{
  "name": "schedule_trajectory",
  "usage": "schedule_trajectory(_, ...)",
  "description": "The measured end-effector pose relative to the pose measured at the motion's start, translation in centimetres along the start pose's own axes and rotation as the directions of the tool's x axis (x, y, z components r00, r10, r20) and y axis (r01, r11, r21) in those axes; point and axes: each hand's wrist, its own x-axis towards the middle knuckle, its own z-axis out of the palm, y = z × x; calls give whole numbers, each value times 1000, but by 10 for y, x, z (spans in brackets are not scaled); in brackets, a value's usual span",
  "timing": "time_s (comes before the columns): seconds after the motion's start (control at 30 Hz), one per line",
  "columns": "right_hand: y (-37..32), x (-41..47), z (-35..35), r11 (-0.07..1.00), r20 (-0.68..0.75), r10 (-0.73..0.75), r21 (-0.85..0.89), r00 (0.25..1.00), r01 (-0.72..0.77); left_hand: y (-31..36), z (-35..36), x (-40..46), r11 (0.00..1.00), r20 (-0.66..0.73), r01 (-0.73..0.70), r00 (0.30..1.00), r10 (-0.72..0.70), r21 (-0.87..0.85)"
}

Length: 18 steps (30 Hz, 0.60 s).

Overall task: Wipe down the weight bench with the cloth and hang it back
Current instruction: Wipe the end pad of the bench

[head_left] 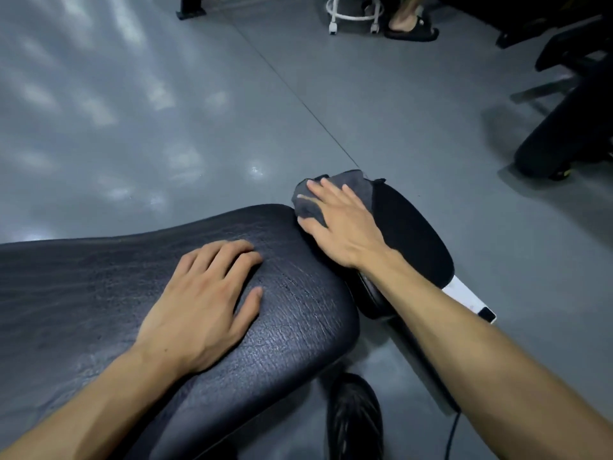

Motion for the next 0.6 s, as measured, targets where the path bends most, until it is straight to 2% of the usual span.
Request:
schedule_trajectory(0.13, 25, -103, 0, 988, -72, -113, 95, 991, 119, -1, 2, 0, 1000, -14, 0, 1000, 0, -5)
schedule_trajectory(0.2, 42, -102, -6, 982, -50, -88, 164, 995, 95, -2, 2, 0, 1000, -16, -9, 1000, 9, -7)
schedule_trajectory(0.27, 48, -64, -11, 977, -43, -6, 211, 999, 15, -3, 3, 1, 1000, -19, -14, 1000, 14, -14)
schedule_trajectory(0.4, 63, 27, -22, 953, -43, 264, 167, 964, -253, -4, 4, 0, 1000, -38, -9, 999, 8, -21)
schedule_trajectory(0.53, 81, 19, -21, 916, -90, 375, 191, 923, -354, -5, 4, 0, 1000, -47, -3, 999, 1, -30)
schedule_trajectory(0.6, 103, -6, -23, 846, -96, 520, 196, 849, -496, -4, 4, -1, 1000, -57, -1, 998, -1, -24)
